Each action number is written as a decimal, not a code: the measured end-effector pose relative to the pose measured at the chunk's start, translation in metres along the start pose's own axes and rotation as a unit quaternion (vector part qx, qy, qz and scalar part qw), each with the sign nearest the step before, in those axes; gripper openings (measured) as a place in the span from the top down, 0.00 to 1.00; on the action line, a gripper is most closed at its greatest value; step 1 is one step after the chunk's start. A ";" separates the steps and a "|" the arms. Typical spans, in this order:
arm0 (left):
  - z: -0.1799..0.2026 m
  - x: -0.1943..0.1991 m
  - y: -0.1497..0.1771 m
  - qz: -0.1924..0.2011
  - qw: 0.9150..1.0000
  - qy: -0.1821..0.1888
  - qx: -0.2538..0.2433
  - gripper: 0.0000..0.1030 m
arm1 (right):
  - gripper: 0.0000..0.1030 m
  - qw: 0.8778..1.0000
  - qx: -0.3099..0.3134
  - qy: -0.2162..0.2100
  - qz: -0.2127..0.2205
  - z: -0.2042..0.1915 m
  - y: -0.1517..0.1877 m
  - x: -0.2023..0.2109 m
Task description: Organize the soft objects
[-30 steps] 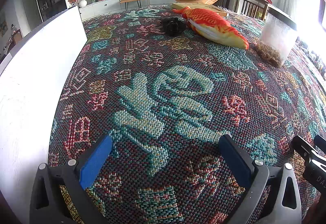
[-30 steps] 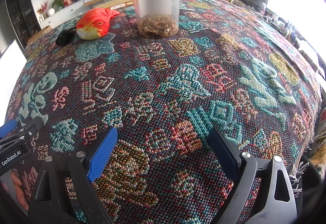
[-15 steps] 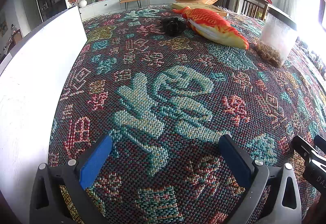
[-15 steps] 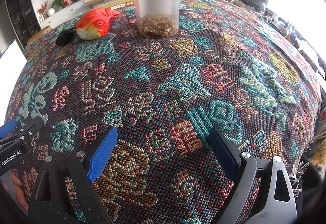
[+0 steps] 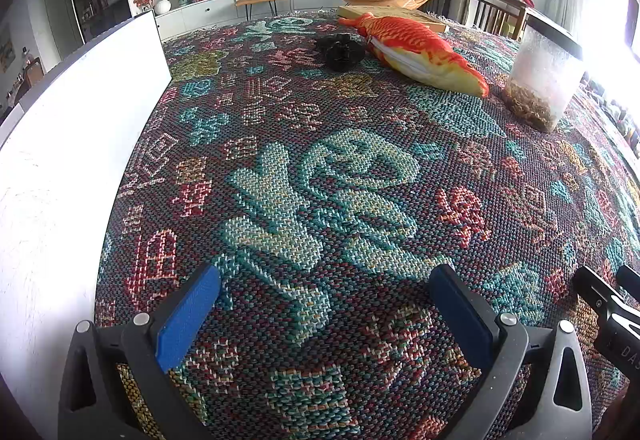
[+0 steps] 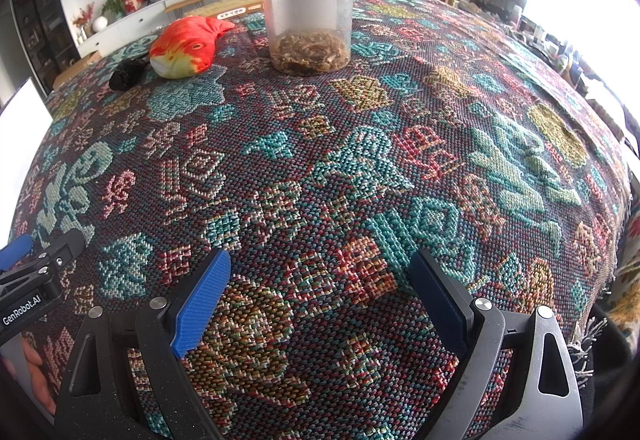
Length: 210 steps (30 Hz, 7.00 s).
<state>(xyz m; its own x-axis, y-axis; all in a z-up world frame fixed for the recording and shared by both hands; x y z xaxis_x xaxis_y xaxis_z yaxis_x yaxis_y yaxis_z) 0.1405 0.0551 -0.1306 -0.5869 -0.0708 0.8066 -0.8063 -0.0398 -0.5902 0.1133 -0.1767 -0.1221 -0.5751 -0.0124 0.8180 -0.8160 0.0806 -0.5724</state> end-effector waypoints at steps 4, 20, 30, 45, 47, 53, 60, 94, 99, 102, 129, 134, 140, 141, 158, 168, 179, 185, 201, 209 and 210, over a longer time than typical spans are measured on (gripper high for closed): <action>0.000 0.000 0.000 0.000 1.000 0.000 0.000 0.00 | 0.10 1.000 0.000 0.000 0.000 0.000 0.000 0.000; 0.000 0.000 0.000 0.000 1.000 0.000 0.000 0.00 | 0.10 1.000 0.000 0.000 0.001 0.000 0.000 0.000; 0.000 0.000 0.000 0.000 1.000 0.000 0.000 0.00 | 0.10 1.000 0.000 0.000 0.001 0.000 0.000 0.000; 0.000 0.000 0.000 0.000 1.000 0.000 0.000 0.00 | 0.10 1.000 0.000 0.000 0.001 0.000 0.000 0.000; 0.000 0.000 0.000 0.000 1.000 0.000 0.000 0.00 | 0.10 1.000 0.000 0.000 0.001 0.000 0.000 0.000; 0.000 0.000 0.000 0.000 1.000 0.000 0.000 0.00 | 0.10 1.000 0.000 0.000 0.001 0.000 0.000 0.000; 0.000 0.000 0.000 0.000 1.000 0.000 0.000 0.00 | 0.10 1.000 0.000 0.000 0.001 0.000 0.000 0.000; 0.000 0.000 0.000 0.000 1.000 0.000 0.000 0.00 | 0.10 1.000 0.000 0.000 0.002 0.000 0.001 0.000; 0.000 0.000 0.000 0.000 1.000 0.000 0.000 0.00 | 0.10 1.000 0.000 0.000 0.002 0.000 0.001 0.000; 0.000 0.000 0.000 0.000 1.000 0.000 0.000 0.00 | 0.10 1.000 0.000 0.000 0.002 0.000 0.001 0.000; -0.011 0.030 -0.092 0.003 0.997 0.068 0.026 0.00 | 0.10 1.000 0.000 0.000 0.003 0.000 0.001 0.000; -0.012 0.010 -0.149 -0.005 0.997 0.082 0.011 0.00 | 0.10 1.000 0.000 0.000 0.003 0.000 0.001 0.000; -0.003 -0.046 -0.200 -0.026 0.997 0.070 0.013 0.00 | 0.10 1.000 0.000 0.000 0.003 -0.001 0.000 -0.001; -0.006 -0.058 -0.206 -0.027 0.997 0.061 0.026 0.00 | 0.10 1.000 0.000 -0.001 0.003 -0.002 0.000 -0.001; -0.010 -0.113 -0.199 -0.058 0.997 0.041 0.031 0.68 | 0.07 1.000 0.002 -0.002 0.003 -0.004 -0.007 -0.007; -0.047 0.003 -0.092 -0.059 0.996 0.055 0.032 0.68 | 0.07 1.000 0.002 -0.003 0.004 -0.004 -0.007 -0.008; -0.044 0.010 -0.011 -0.070 0.997 0.019 0.011 0.63 | 0.07 1.000 0.002 -0.003 0.004 -0.004 -0.007 -0.008; -0.050 -0.002 -0.010 -0.038 0.998 -0.008 0.053 0.00 | 0.07 1.000 0.001 -0.003 0.005 -0.004 -0.007 -0.008; -0.044 0.004 0.000 -0.003 0.999 -0.033 0.032 0.00 | 0.07 1.000 -0.005 -0.020 0.003 0.000 -0.008 -0.006; -0.044 0.002 -0.002 -0.003 0.999 -0.033 0.032 0.00 | 0.08 0.985 0.005 -0.144 0.093 -0.009 -0.075 0.014; -0.044 0.002 -0.002 -0.003 0.999 -0.033 0.032 0.00 | 0.08 0.983 0.029 -0.152 0.098 -0.021 -0.092 0.011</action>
<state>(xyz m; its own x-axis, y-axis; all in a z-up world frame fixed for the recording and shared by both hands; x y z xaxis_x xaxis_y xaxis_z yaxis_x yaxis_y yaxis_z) 0.1373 0.0992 -0.1267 -0.5742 -0.1368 0.8072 -0.8020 -0.1043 -0.5882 0.1837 -0.1630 -0.0590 -0.7053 -0.3002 0.6422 -0.6847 0.0535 -0.7269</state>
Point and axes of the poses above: each gripper's, at about its wrist camera, not at the fingertips, and x roughly against the way its jaws point, z to its right, y to its underside, the point moved 2 cm from there along -x, roughly the way its jaws point, and after that the axes turned 3 degrees about -y, right-handed, at the moved point
